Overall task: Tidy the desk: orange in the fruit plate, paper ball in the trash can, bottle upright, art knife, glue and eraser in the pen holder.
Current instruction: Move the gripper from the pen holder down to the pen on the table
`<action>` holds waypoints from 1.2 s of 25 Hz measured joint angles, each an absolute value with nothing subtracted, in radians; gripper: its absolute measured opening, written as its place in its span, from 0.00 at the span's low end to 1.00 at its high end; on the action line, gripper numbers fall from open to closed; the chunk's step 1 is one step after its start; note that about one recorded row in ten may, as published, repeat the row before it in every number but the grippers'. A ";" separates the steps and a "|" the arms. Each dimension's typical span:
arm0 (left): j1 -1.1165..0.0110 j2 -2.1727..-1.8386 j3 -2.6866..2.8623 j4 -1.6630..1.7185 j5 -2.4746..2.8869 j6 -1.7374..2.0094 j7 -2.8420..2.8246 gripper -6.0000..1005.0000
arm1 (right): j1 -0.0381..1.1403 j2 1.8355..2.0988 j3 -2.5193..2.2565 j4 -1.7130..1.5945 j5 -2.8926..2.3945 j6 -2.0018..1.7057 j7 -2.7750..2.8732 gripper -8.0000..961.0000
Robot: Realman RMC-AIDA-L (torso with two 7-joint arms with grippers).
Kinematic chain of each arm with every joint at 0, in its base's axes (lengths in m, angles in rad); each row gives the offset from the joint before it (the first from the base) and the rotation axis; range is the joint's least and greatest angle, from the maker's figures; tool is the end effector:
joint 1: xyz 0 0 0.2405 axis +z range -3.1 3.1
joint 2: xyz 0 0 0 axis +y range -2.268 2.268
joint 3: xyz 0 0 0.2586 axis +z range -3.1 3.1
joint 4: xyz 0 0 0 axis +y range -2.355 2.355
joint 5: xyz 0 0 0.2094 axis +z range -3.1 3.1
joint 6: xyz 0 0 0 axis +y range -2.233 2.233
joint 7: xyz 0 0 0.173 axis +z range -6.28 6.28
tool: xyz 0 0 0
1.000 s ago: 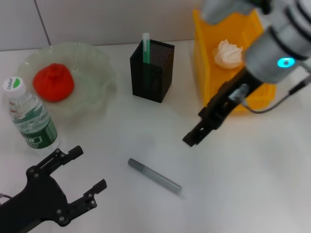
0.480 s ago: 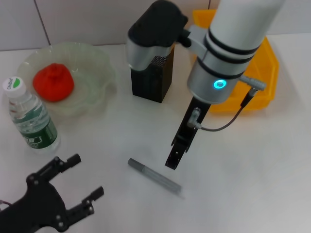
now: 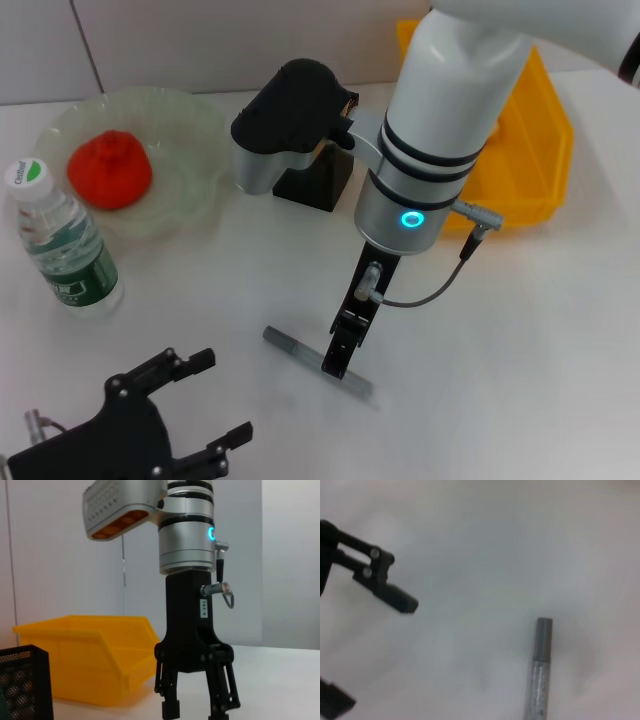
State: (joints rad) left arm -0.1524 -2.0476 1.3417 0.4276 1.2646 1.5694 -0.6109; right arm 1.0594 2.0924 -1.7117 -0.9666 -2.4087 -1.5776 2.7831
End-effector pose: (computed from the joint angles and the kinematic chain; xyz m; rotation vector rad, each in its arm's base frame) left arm -0.2910 0.2150 -0.0714 -2.5884 -0.1871 -0.9130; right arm 0.1028 0.3489 -0.1113 -2.7954 0.7911 -0.8854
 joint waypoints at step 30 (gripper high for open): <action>-0.213 -2.059 1.350 0.426 1.296 1.492 -0.655 0.79 | 1.107 2.092 -1.947 -0.831 -2.310 -1.376 2.841 0.82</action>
